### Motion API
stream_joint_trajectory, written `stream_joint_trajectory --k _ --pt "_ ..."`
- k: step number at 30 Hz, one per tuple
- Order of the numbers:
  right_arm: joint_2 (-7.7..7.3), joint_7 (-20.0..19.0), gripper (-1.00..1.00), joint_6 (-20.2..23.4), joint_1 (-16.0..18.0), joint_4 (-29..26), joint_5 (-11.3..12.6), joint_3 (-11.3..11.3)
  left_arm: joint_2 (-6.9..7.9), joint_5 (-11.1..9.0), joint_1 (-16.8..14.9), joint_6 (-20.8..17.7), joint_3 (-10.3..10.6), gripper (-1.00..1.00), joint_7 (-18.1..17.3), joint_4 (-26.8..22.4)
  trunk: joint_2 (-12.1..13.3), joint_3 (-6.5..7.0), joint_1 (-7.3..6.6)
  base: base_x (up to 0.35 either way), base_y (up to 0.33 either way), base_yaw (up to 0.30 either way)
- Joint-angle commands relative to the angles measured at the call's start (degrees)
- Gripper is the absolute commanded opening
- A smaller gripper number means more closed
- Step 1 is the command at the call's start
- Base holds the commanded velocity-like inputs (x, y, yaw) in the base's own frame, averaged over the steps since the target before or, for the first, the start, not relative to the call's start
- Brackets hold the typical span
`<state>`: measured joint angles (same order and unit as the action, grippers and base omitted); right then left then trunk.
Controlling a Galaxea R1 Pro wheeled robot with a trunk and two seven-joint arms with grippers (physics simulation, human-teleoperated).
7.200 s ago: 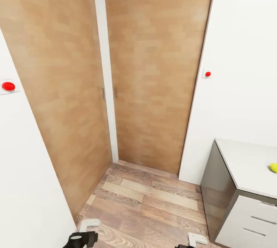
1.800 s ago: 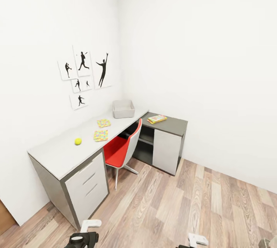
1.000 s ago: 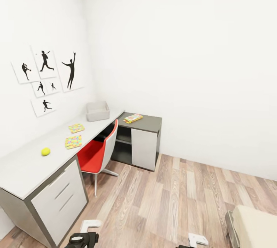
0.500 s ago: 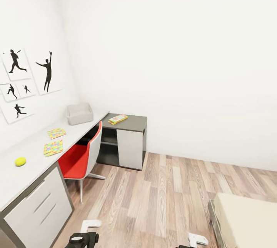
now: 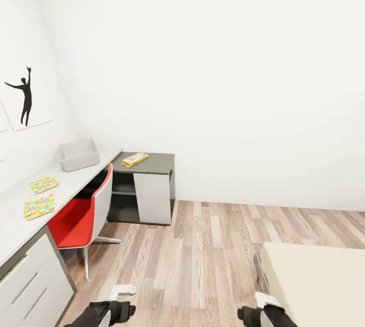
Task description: Put all the toys in the child's room - the three board games (two on the bed and one on the table), the two jigsaw puzzles on the table, and the tennis ball on the table - inside the toy box on the table in the child's room.
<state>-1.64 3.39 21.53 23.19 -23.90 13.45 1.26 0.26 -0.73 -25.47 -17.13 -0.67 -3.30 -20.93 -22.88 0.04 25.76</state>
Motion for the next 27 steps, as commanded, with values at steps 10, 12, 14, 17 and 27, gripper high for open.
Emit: stream_joint_trajectory --k 10,12,14,17,27 --pt "-2.82 0.3 1.00 21.9 -0.5 -26.9 11.5 3.4 3.31 -2.8 0.2 -33.8 -7.6 1.00 -16.0 -28.8 0.0 -0.04 0.02 0.000 0.000 -0.278" --pt "-2.79 0.3 1.00 24.8 -0.5 -32.1 12.5 3.8 4.82 -3.1 0.4 -37.2 -9.8 1.00 -19.7 -32.8 0.0 -0.05 0.02 0.000 0.000 -0.263" --pt "-2.62 0.3 1.00 25.9 -0.6 -34.3 12.8 4.0 5.97 -3.3 0.5 -38.5 -10.6 1.00 -22.7 -34.5 0.0 -0.08 0.02 0.000 0.000 -0.259" --pt "-2.65 0.3 1.00 26.8 -0.6 -36.2 13.1 4.2 7.69 -3.3 0.6 -39.6 -11.3 1.00 -29.6 -36.0 0.0 -0.17 0.02 0.000 0.000 -0.257" --pt "-2.45 0.0 1.00 29.3 0.5 -40.0 14.1 6.5 14.94 -3.1 0.7 -39.8 -12.0 1.00 -49.8 -36.3 0.0 -0.63 0.02 0.000 0.000 -0.237"
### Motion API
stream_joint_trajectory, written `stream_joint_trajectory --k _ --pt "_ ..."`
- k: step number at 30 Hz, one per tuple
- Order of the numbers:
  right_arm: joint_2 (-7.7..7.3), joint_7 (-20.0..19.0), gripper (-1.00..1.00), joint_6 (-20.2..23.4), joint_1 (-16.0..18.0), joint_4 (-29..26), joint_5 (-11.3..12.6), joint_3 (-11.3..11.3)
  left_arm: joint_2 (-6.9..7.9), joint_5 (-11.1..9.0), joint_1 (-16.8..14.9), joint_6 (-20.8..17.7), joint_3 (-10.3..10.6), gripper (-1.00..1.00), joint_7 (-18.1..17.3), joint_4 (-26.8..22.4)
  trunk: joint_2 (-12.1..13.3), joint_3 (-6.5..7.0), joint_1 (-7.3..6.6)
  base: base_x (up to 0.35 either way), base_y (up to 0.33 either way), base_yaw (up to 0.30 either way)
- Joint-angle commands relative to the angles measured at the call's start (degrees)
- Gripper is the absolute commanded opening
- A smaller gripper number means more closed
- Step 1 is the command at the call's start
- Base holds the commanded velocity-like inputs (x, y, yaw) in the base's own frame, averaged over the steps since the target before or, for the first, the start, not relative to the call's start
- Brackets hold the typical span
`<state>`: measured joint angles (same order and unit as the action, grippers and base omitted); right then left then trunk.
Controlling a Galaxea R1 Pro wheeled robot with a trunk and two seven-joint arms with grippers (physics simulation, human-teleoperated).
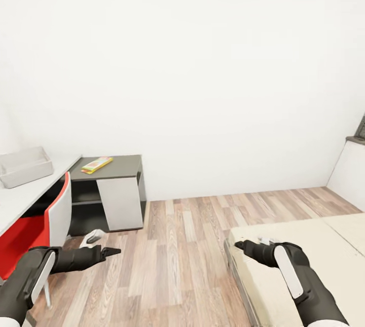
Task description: Put all the toys in the child's room - the three board games (two on the bed and one on the table), the two jigsaw puzzles on the table, and the tennis ball on the table - inside the toy box on the table in the child's room.
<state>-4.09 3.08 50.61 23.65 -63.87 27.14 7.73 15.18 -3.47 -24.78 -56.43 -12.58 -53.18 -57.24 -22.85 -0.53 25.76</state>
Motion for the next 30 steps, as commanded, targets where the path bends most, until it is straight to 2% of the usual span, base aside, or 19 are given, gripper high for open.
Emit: stream_joint_trajectory --k 1,3,6,10,13,17,22,30 --pt "0.03 0.3 1.00 0.3 0.5 -0.9 1.3 0.6 0.70 -0.4 0.0 -0.5 -0.1 1.00 -0.9 0.0 -0.1 -0.12 0.03 0.000 0.000 -0.192" --pt "0.05 0.3 1.00 0.4 0.9 -2.3 2.8 1.1 1.36 -0.5 0.0 -0.5 -0.2 1.00 -2.4 0.0 -0.1 -0.26 0.03 0.000 0.000 -0.187" --pt "0.11 0.2 1.00 0.3 1.2 -4.3 5.0 1.6 1.79 -0.6 0.0 -0.3 -1.4 1.00 -5.9 0.0 -0.1 -0.46 0.03 0.000 0.000 -0.179" --pt "0.27 -0.2 1.00 0.2 1.3 -6.1 6.0 1.6 1.91 -0.5 -0.1 -0.2 -3.3 1.00 -10.4 0.0 -0.1 -0.74 0.03 0.000 0.000 -0.175" --pt "0.10 -1.1 1.00 0.4 1.0 -10.1 6.2 1.2 2.01 -0.4 -0.1 -0.1 -4.0 1.00 -12.3 0.0 -0.1 -0.95 0.03 0.000 0.000 -0.173" --pt "0.10 -4.7 1.00 0.4 0.2 -14.9 6.3 1.1 2.07 -0.3 -0.1 0.3 -4.1 1.00 -13.1 0.0 -0.1 -1.22 0.03 0.000 0.000 -0.163" --pt "-0.12 -8.6 1.00 0.2 -0.1 -16.0 6.3 1.1 1.95 -0.4 -0.1 0.5 -4.0 1.00 -13.3 0.0 -0.1 -1.34 0.03 0.000 0.000 -0.059" --pt "0.14 -9.5 1.00 0.1 -0.2 -16.1 6.2 1.0 2.08 -0.4 -0.1 0.5 -4.8 1.00 -13.4 0.2 -0.1 -1.37 0.03 0.000 0.000 -0.007"
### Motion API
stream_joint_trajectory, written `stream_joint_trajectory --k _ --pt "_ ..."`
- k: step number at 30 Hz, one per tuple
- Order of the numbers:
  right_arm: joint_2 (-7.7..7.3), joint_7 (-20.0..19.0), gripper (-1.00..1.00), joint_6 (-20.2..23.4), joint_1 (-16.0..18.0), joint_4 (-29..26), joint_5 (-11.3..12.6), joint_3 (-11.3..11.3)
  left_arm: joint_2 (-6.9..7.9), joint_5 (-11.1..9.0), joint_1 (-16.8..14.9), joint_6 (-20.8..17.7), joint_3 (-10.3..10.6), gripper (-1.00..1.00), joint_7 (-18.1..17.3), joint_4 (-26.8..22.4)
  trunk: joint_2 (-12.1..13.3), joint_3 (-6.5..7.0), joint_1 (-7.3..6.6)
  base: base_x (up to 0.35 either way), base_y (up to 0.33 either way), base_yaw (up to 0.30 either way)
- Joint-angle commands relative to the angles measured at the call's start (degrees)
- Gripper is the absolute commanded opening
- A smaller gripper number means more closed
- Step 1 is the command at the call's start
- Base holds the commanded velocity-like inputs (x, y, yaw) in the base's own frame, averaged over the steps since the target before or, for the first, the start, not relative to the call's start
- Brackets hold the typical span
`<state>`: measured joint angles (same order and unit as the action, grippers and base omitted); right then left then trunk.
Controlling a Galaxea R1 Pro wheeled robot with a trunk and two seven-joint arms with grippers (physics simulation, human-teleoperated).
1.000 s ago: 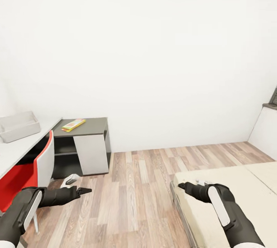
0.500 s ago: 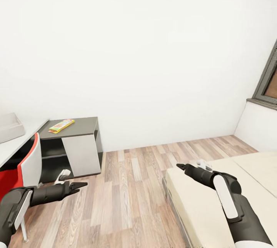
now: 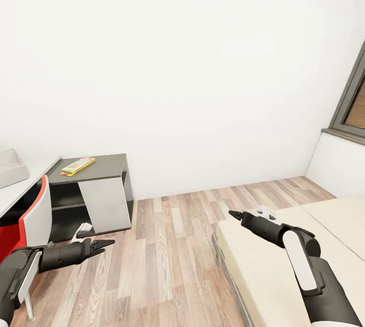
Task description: Put all the toys in the child's room - the three board games (two on the bed and one on the table), the two jigsaw puzzles on the table, and the tennis ball on the table - inside the toy box on the table in the child's room.
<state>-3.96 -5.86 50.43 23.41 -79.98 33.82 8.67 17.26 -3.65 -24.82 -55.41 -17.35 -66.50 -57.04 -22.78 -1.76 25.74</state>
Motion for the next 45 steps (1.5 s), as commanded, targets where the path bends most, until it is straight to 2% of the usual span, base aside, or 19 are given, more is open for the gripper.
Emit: stream_joint_trajectory --k 1,6,10,20,23,25,28,33,37,45 --pt "0.14 -0.6 1.00 0.3 0.1 0.0 -0.6 0.1 -0.01 -0.2 0.0 -0.5 -0.7 1.00 0.0 0.0 -0.1 -0.14 0.04 0.000 0.000 -0.001" --pt "0.33 -0.6 1.00 0.2 0.0 0.0 -0.7 0.1 0.02 -0.1 0.0 -0.5 -4.2 1.00 0.0 0.0 -0.1 -0.14 0.04 0.009 0.000 0.000" --pt "0.32 -0.7 1.00 0.0 0.0 0.5 -0.5 0.1 0.01 0.0 0.0 -0.5 -5.1 1.00 0.0 0.0 -0.1 -0.14 0.04 0.137 0.000 0.009" --pt "0.37 -0.7 1.00 -0.1 0.0 1.3 -0.9 0.1 -0.02 0.0 0.0 -0.5 -5.4 1.00 0.0 0.0 -0.1 -0.29 0.04 0.136 0.000 0.144" --pt "1.35 -1.6 1.00 -1.1 1.0 0.3 -1.8 0.8 -0.80 -0.6 -0.4 0.5 -5.3 1.00 -1.0 -0.9 -0.1 -0.29 0.04 0.000 0.000 0.000" --pt "1.63 -2.3 1.00 -1.8 1.6 -0.3 -2.3 0.9 -0.88 -0.9 -0.3 1.1 -5.2 1.00 -0.7 -1.6 -0.1 -0.29 0.04 0.000 0.000 0.000" --pt "2.61 -3.2 1.00 -2.7 2.5 -1.3 -3.1 0.5 -1.86 -1.1 0.6 2.0 -5.2 1.00 -0.5 -1.9 -0.1 -0.29 0.04 0.000 0.000 0.000" --pt "4.22 -4.9 1.00 -4.3 1.6 -2.9 -4.6 0.1 -3.30 -1.1 1.0 3.7 -5.2 1.00 -0.2 -1.2 -0.1 -0.29 0.04 0.000 0.000 0.000" --pt "5.51 -6.1 1.00 -5.6 1.5 -4.2 -5.7 0.1 -3.39 -1.2 1.1 4.9 -5.2 1.00 -0.1 -1.1 -0.1 -0.29 0.04 -0.021 0.000 0.000" --pt "5.71 -8.7 1.00 -8.1 1.5 -3.8 -8.2 0.0 -3.45 -1.2 1.1 7.5 -5.2 1.00 0.5 -0.7 -0.1 -0.29 0.04 -0.009 0.000 0.000"
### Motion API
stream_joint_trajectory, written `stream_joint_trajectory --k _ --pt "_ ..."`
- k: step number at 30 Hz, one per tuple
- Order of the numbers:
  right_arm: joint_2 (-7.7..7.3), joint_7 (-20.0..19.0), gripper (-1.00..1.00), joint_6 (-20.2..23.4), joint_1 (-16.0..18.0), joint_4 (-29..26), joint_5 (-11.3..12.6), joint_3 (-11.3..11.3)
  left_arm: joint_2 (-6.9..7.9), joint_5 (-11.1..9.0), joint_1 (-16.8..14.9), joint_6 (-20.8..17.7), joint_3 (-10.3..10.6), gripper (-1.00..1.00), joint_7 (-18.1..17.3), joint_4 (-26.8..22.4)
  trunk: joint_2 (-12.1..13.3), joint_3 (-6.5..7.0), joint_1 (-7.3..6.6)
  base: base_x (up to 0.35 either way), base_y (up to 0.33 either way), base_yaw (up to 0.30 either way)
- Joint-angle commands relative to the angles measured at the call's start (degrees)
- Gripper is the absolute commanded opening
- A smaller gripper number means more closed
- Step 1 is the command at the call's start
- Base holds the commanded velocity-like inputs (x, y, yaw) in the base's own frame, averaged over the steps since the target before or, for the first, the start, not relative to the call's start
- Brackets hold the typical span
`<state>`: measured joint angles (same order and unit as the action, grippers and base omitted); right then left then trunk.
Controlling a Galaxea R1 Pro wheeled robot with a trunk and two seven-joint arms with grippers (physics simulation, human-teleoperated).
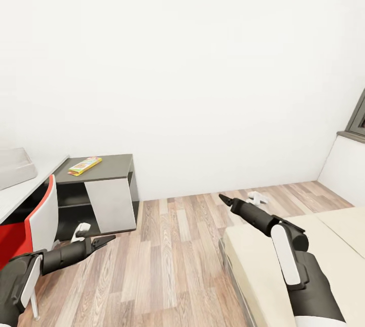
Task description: Put all the toys in the child's room - the three board games (two on the bed and one on the table), the two jigsaw puzzles on the table, and the tennis ball on the table - inside the toy box on the table in the child's room.
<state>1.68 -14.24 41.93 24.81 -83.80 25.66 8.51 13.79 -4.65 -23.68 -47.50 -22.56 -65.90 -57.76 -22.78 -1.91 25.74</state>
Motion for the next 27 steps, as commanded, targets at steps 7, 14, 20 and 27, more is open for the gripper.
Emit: stream_joint_trajectory --k 7,14,20,27 --pt "0.15 -2.6 1.00 -1.4 0.1 2.2 -2.4 0.1 0.00 0.1 -0.1 1.9 0.0 1.00 2.0 0.0 -0.1 -0.14 0.04 0.000 0.000 0.000" --pt "0.16 -11.5 1.00 -1.4 0.1 6.0 -20.5 0.3 0.07 0.2 -0.1 34.4 0.0 1.00 12.7 0.3 -0.1 -0.14 0.04 0.000 0.000 0.000" --pt "0.17 -9.6 1.00 -1.3 0.1 8.8 -20.0 0.5 0.13 1.5 -0.1 33.8 0.2 1.00 15.7 0.4 -0.1 -0.14 0.04 0.000 0.000 0.000" --pt "0.15 -9.3 1.00 -1.5 0.1 9.2 -19.7 0.5 0.18 1.9 -0.1 34.2 0.2 1.00 15.9 0.5 -0.1 -0.14 0.04 0.000 0.000 -0.007"
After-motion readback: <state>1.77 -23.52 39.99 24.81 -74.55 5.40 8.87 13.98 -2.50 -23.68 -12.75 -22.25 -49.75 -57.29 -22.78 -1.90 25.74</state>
